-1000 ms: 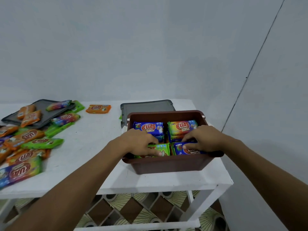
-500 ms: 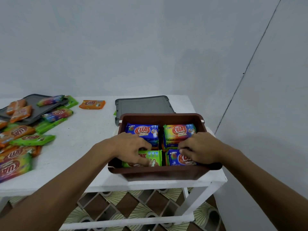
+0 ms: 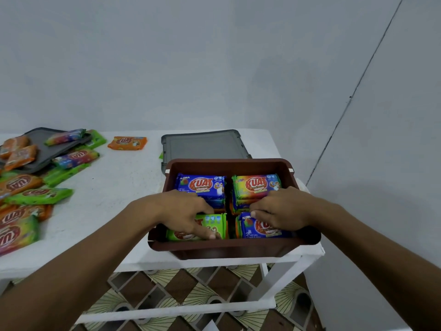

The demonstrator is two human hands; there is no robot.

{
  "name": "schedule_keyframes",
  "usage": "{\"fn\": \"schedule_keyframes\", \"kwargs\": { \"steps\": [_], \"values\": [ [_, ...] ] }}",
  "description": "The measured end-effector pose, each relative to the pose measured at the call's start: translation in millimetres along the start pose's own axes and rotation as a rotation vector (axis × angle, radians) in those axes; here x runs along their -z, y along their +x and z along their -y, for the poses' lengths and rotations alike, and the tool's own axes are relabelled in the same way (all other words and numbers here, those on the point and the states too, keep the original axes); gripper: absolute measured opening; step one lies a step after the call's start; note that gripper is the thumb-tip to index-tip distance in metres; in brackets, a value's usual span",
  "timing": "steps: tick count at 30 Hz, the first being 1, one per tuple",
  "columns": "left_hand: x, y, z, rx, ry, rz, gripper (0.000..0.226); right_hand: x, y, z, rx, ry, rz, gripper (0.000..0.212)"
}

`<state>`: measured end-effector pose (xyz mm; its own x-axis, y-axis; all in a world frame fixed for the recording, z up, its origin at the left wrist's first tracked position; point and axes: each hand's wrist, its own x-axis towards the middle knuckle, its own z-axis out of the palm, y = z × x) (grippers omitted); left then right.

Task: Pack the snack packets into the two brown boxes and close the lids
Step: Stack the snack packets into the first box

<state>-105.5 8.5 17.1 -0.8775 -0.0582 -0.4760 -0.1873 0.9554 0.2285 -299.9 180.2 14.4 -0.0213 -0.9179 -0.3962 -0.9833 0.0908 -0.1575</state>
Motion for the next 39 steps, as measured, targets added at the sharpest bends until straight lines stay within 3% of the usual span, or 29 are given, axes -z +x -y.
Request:
{"fn": "schedule_keyframes", "kwargs": {
  "steps": [8, 14, 19, 22, 24, 26, 29, 31, 33, 36, 39],
  "values": [
    [5.5, 5.2, 4.6, -0.041, -0.208, 0.106, 0.055, -0.4, -1.8, -0.2, -0.009, 0.040, 0.009, 0.041],
    [3.8, 16.4, -4.1, 0.051, -0.189, 0.142, 0.048, -1.7, 10.8, 10.7, 0.075, 0.311, 0.092, 0.042],
    [-2.5, 10.1, -3.6, 0.052, -0.007, 0.042, 0.055, -4.7, 13.5, 14.6, 0.075, 0.226, 0.086, 0.039],
    [-3.1, 7.5, -4.3, 0.081, 0.087, 0.026, 0.058, -4.6, 10.2, 11.4, 0.067, 0.042, 0.040, 0.039],
    [-4.0, 6.6, -3.5, 0.046, 0.004, -0.047, 0.052, -7.8, 8.1, 11.7, 0.080, 0.004, -0.053, 0.037],
    [-3.7, 6.9, -0.5, -0.040, -0.106, -0.224, 0.035, -9.3, 5.0, 10.1, 0.100, -0.034, -0.199, 0.033],
    [2.8, 8.8, 6.6, -0.110, 0.087, -0.524, 0.009, 0.8, 7.6, 2.0, 0.196, -0.232, -0.480, 0.032],
    [6.7, 15.7, 11.9, -0.091, 0.314, -0.564, 0.028, 11.1, 16.5, 1.5, 0.213, -0.365, -0.480, 0.036],
    [8.7, 25.1, 17.1, 0.011, 0.400, -0.482, 0.051, 15.3, 30.4, 5.3, 0.216, -0.452, -0.363, 0.040],
    [6.7, 34.5, 21.8, 0.116, 0.318, -0.435, 0.064, 12.5, 50.0, 13.9, 0.194, -0.542, -0.178, 0.040],
    [2.8, 35.1, 25.2, 0.132, 0.278, -0.462, 0.067, 16.9, 56.7, 18.1, 0.182, -0.601, -0.119, 0.038]
  ]
}}
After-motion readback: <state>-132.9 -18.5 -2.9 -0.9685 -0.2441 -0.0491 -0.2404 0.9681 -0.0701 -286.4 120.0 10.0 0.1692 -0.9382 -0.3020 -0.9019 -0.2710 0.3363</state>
